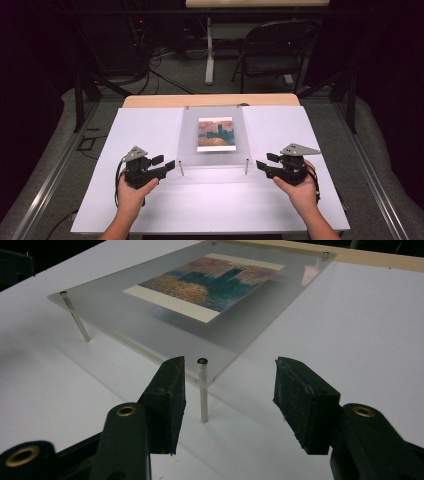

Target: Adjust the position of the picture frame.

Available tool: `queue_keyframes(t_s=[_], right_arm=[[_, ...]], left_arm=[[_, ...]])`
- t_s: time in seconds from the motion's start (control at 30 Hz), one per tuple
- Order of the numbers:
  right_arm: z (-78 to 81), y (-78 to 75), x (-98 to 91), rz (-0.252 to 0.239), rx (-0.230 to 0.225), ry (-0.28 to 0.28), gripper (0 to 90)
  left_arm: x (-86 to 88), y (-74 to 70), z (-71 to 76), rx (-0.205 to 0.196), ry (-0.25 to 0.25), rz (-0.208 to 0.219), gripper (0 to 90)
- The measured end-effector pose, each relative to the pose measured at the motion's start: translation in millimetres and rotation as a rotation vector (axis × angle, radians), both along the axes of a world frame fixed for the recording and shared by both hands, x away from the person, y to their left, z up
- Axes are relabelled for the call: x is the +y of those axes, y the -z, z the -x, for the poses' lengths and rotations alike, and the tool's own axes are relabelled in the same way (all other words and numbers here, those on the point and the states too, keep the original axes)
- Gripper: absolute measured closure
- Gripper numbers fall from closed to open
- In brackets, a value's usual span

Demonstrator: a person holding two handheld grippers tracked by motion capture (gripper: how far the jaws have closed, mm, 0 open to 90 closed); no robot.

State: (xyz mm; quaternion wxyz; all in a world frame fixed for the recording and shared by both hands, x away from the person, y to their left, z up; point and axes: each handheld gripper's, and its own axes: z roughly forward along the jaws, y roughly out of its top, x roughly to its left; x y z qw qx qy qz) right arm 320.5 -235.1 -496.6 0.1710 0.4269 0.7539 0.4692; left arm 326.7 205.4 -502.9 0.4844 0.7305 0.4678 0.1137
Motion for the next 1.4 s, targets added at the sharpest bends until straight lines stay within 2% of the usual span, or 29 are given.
queue_keyframes(t_s=[0.07, 0.23, 0.33, 0.57, 0.67, 0.87, 1.03, 1.17, 1.23, 1.3, 1.4], right_arm=[[-6.6, -1.1, 1.3, 0.019, -0.002, -0.001, 46.4], [-25.7, -0.7, 3.9, -0.009, 0.032, 0.003, 47.0], [-37.0, -4.6, 6.1, -0.004, 0.036, 0.001, 47.3], [-62.7, -24.3, 13.5, -0.005, 0.015, -0.016, 46.9], [-75.6, -26.9, 18.6, 0.012, 0.012, -0.016, 46.4], [-101.6, -27.8, 26.5, 0.006, 0.025, 0.009, 43.7], [-122.4, -23.5, 33.4, -0.004, 0.037, 0.032, 40.1], [-137.4, -16.1, 38.8, 0.012, 0.068, 0.047, 36.8], [-143.9, -13.2, 41.4, 0.020, 0.078, 0.051, 36.8], [-150.6, -10.3, 43.9, 0.026, 0.076, 0.053, 36.7], [-159.5, -5.8, 46.1, 0.020, 0.081, 0.062, 36.3]], left_arm=[[0.2, -0.7, -6.1, 0.009, -0.005, 0.010, 41.9], [1.1, -3.3, -22.5, 0.029, -0.018, 0.030, 41.9], [-0.9, -7.1, -33.1, 0.032, -0.014, 0.024, 41.9], [-15.0, -19.2, -61.2, 0.028, -0.001, -0.002, 41.2], [-22.3, -22.5, -73.2, 0.041, 0.011, 0.009, 41.2], [-35.6, -24.1, -96.4, 0.056, 0.009, -0.006, 41.3], [-41.3, -22.5, -115.0, 0.072, -0.004, 0.002, 41.2], [-43.3, -19.8, -128.5, 0.075, -0.023, -0.005, 38.9], [-43.7, -18.0, -134.7, 0.077, -0.035, -0.025, 38.8], [-43.4, -15.1, -141.0, 0.074, -0.047, -0.045, 38.7], [-41.5, -9.2, -148.7, 0.091, -0.068, -0.043, 38.6]])
